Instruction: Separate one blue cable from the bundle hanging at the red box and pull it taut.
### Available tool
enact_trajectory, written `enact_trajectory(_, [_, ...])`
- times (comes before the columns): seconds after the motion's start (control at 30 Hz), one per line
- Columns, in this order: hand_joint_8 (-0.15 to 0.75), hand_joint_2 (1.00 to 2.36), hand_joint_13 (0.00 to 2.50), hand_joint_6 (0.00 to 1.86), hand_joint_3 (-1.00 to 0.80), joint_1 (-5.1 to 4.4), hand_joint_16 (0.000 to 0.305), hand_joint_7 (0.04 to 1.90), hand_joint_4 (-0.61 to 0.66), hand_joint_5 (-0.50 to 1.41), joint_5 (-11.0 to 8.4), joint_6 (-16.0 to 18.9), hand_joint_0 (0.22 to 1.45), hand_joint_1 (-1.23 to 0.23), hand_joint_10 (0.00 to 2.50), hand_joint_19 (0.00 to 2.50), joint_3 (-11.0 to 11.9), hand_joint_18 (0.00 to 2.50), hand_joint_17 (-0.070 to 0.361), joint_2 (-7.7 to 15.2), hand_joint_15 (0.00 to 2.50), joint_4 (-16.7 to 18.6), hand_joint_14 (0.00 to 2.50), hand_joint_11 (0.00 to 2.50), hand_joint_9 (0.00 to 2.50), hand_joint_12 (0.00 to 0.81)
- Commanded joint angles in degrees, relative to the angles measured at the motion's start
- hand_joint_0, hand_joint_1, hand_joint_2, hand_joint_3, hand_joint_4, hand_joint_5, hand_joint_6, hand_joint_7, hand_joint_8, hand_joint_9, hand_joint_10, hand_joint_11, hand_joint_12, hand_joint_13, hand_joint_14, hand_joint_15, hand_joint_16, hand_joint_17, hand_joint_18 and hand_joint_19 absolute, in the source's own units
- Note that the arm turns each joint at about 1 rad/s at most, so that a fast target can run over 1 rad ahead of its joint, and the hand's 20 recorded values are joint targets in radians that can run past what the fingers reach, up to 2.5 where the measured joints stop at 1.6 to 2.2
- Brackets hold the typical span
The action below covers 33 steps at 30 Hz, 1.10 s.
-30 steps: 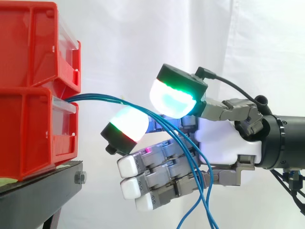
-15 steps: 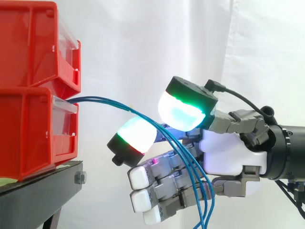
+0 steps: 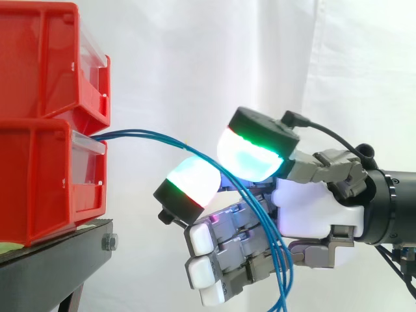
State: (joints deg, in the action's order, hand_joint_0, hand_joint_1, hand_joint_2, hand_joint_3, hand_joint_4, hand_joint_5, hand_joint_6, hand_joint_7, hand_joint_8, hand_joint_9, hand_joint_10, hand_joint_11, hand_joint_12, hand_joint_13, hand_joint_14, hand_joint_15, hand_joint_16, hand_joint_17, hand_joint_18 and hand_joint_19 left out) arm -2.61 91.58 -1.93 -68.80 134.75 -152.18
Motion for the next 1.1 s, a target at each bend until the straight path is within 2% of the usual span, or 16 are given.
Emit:
enact_trajectory(0.0, [0.345,1.00,0.85,0.93,-0.50,-0.03,0.032,0.86,0.17,-0.18,0.00,0.00,0.65,-0.81,0.01,0.34,-0.02,0.71,0.071,-0.01,0.34,0.04,0.01,0.66,0.87,0.349])
enact_trajectory(0.2, [0.351,1.00,0.87,0.90,-0.50,-0.20,0.032,0.90,0.17,-0.15,-0.09,0.00,0.56,-0.72,0.01,0.35,-0.02,0.73,0.073,-0.01,0.36,0.13,0.01,0.68,0.92,0.349])
enact_trajectory(0.43, [0.348,1.00,0.88,0.88,-0.50,-0.20,0.031,0.98,0.14,-0.14,-0.18,0.00,0.60,-0.64,0.01,0.38,0.07,0.72,0.069,-0.01,0.36,0.04,0.01,0.67,0.97,0.343])
enact_trajectory(0.53, [0.347,1.00,0.88,0.88,-0.48,-0.20,0.031,1.01,0.11,-0.14,-0.09,0.00,0.62,-0.68,0.01,0.38,-0.02,0.72,0.069,-0.01,0.36,0.04,0.01,0.67,0.96,0.343])
enact_trajectory(0.7, [0.347,1.01,0.87,0.92,-0.30,-0.20,0.031,1.02,0.01,-0.17,0.00,0.00,0.66,-0.84,0.02,0.37,-0.02,0.73,0.071,-0.01,0.36,0.13,0.01,0.68,0.91,0.352])
enact_trajectory(0.8, [0.346,1.01,0.87,0.93,-0.29,-0.20,0.032,1.03,0.00,-0.18,0.00,0.00,0.69,-0.89,0.01,0.36,-0.02,0.74,0.072,-0.01,0.36,0.13,0.01,0.68,0.89,0.353])
enact_trajectory(1.0, [0.341,1.00,0.91,0.94,-0.50,0.06,0.032,0.98,0.05,-0.18,0.00,0.00,0.77,-0.95,0.02,0.34,0.07,0.79,0.071,-0.01,0.38,0.13,0.01,0.71,0.92,0.354])
enact_trajectory(1.07, [0.340,1.00,0.92,0.93,-0.50,0.15,0.031,0.98,0.07,-0.18,0.00,-0.09,0.77,-0.95,0.02,0.33,-0.02,0.80,0.071,-0.01,0.38,0.13,0.01,0.72,0.93,0.352])
